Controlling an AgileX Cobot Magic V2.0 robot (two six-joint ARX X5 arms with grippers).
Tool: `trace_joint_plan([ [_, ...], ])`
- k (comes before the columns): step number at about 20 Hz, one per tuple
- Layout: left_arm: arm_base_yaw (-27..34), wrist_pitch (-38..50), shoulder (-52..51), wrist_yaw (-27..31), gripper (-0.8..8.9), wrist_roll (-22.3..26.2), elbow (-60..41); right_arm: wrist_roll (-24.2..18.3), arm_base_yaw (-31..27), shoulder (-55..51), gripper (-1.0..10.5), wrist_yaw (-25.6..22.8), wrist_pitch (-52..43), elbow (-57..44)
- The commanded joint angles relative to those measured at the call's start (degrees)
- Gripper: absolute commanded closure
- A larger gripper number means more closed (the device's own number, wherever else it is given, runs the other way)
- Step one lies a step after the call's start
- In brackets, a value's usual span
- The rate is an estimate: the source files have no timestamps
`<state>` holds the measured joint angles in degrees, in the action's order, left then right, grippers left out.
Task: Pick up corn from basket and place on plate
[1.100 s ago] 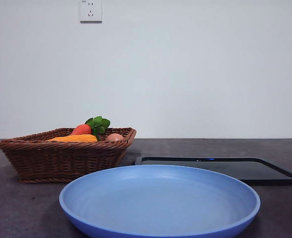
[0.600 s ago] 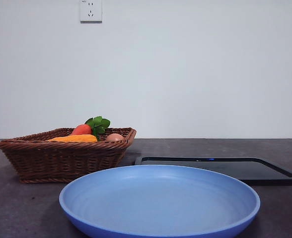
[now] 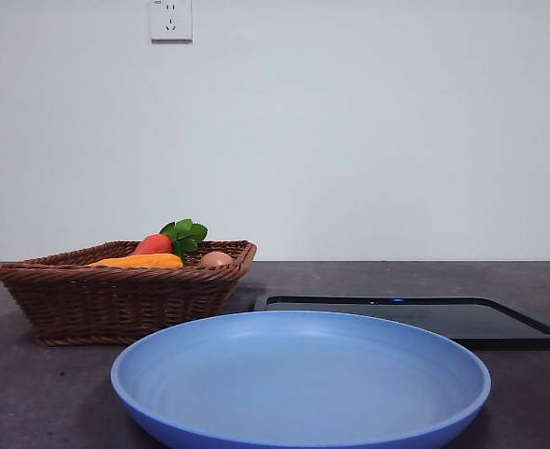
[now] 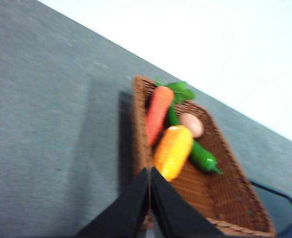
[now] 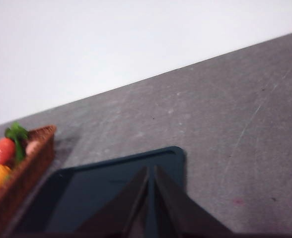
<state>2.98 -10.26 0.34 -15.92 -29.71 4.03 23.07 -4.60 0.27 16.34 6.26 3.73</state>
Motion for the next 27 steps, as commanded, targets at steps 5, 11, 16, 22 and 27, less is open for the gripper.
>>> trace_joint_plan([
  [5, 0.2, 0.0, 2.2, -4.6, 8.06, -4.2, 6.3, 2.0, 0.0, 2.6, 9.4, 0.2, 5.2, 9.2],
  [11, 0.2, -4.6, 8.3, -9.8, 8.06, -2.2, 14.5, -1.3, 0.0, 9.0, 9.4, 2.5, 12.0, 18.4],
  [16, 0.2, -12.7, 15.9, -14.6, 8.06, 4.5, 22.8, -7.5, 0.0, 17.0, 9.4, 8.2, 19.8, 27.2],
  [22, 0.1, -24.2, 24.3, -18.2, 8.06, 14.4, 31.5, -16.9, 0.4, 27.3, 9.4, 16.1, 31.8, 36.8],
  [27, -0.6, -32.9, 29.7, -19.0, 8.06, 22.0, 36.5, -24.1, 2.7, 35.1, 9.4, 17.2, 43.6, 43.4],
])
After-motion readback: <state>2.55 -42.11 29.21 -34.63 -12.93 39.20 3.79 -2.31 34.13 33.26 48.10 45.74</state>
